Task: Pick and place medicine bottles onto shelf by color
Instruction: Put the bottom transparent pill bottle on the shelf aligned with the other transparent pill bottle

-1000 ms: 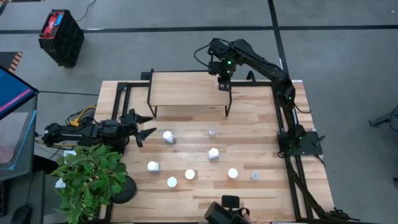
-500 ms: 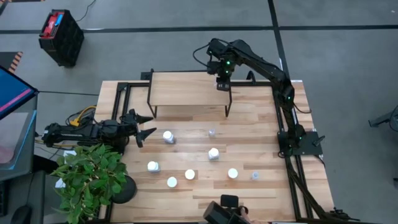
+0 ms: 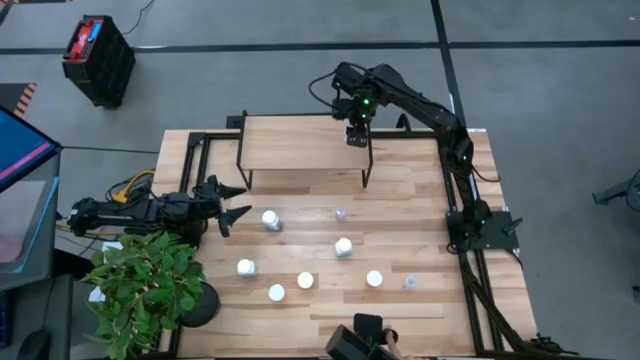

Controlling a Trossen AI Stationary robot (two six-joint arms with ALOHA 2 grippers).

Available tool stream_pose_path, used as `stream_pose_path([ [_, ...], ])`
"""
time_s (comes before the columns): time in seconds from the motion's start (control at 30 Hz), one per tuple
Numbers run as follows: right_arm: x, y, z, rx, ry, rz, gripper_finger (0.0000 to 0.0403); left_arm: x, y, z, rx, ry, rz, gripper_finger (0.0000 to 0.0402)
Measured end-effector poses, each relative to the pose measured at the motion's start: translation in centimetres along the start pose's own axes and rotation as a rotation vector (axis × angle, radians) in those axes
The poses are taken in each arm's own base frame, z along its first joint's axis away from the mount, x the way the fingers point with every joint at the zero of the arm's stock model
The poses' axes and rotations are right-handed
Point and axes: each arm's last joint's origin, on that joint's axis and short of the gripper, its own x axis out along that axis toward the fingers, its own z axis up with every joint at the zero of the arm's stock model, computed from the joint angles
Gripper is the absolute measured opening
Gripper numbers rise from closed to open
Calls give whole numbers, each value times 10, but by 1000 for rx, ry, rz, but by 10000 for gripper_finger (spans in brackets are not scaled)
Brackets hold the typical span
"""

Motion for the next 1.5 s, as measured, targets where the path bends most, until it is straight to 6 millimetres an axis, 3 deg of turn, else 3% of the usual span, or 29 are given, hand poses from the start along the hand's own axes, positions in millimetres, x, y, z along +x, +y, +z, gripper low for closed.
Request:
stream_pose_path([
  [0.2,-14,7,-3,-19,33,-81,244,0,0,0,0,0,-1,273],
  [0.33,-37,17,-10,2,33,-117,244,0,0,0,0,0,-1,273],
  [0.5,-81,45,-21,177,-68,-86,244,0,0,0,0,0,0,273],
  [0.73,-150,115,-38,179,-286,72,244,0,0,0,0,0,1,273],
  [0.9,-185,179,-72,164,-338,143,244,0,0,0,0,0,1,273],
  [1.07,-179,233,-120,255,-246,125,233,0,0,0,-26,-1,0,273],
  [1.23,-146,274,-167,391,-94,122,220,0,0,0,-53,-1,-1,273],
  [1.37,-115,302,-191,404,3,90,212,0,-1,0,-84,-3,-26,273],
  [1.5,-90,329,-200,341,15,72,205,0,-3,0,-75,13,-88,273],
])
